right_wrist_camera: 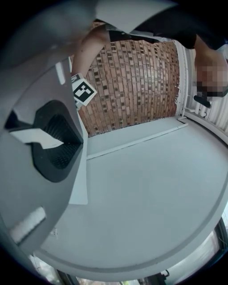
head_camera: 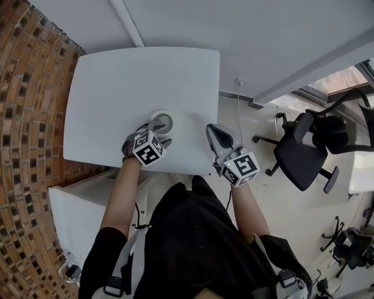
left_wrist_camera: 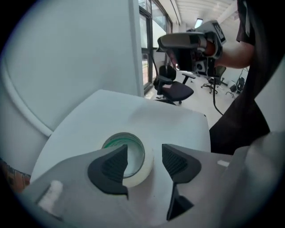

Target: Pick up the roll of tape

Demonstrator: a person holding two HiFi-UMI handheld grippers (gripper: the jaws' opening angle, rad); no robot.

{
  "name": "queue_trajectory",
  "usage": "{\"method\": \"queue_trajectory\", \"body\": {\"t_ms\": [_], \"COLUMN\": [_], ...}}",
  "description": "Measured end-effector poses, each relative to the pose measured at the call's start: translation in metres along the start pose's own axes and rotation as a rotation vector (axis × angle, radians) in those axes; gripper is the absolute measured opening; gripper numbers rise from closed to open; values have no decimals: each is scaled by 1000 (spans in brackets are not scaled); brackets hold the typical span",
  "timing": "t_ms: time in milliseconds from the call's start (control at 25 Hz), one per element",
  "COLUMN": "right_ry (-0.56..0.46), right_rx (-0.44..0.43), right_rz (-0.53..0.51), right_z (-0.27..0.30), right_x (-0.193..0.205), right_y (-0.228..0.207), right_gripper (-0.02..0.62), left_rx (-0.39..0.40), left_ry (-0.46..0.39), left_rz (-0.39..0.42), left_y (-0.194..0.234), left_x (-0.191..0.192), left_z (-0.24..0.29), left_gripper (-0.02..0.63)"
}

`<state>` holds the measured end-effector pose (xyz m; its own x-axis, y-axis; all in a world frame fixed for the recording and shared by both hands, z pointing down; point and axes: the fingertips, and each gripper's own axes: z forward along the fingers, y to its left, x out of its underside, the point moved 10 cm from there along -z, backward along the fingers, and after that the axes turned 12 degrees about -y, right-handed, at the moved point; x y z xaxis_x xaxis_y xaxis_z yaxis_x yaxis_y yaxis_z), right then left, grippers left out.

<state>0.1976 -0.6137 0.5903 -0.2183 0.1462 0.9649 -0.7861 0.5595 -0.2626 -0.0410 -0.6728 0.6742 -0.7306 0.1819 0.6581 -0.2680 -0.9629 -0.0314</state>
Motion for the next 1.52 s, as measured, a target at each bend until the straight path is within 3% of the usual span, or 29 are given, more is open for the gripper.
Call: {"method": "queue_trajectory", "body": {"t_ms": [240, 360, 480, 520, 880, 960, 1080, 1240, 1320, 1400, 1520], "right_ry": [6, 5, 13, 18, 59, 62, 60, 32, 10, -5, -21], "right_rx": [41, 50, 55, 57, 33, 11, 2, -33, -61, -85, -120], "right_rz": [38, 46, 46, 48, 47, 28, -2, -25, -37, -45, -58], "right_z": [-19, -25, -28, -29, -20, -16, -11, -1, 6, 13, 27], "right_x": [5, 6, 9, 11, 12, 6, -6, -21, -29, -36, -44], "right_y": [-2, -3, -3, -3, 15, 20, 20, 26, 29, 30, 33], "right_gripper": [5, 5, 5, 5, 5, 5, 5, 5, 5, 5, 5], "left_rx": [113, 154, 146, 139, 108, 80, 32, -35, -92, -132, -148], "left_ry": [107, 238, 337, 345, 286, 230, 99, -244, -442, -607, -763], "left_rz": [42, 131, 240, 259, 283, 234, 37, -345, -477, -549, -559], "left_y": [-5, -9, -9, -9, -10, -7, 2, 20, 31, 39, 44], "left_x": [3, 4, 2, 2, 5, 8, 7, -1, -5, -10, -22], "left_z": [31, 43, 50, 51, 49, 42, 27, -10, -32, -55, -86], "left_gripper": [249, 232, 158, 130, 124, 123, 118, 123, 123, 117, 115]}}
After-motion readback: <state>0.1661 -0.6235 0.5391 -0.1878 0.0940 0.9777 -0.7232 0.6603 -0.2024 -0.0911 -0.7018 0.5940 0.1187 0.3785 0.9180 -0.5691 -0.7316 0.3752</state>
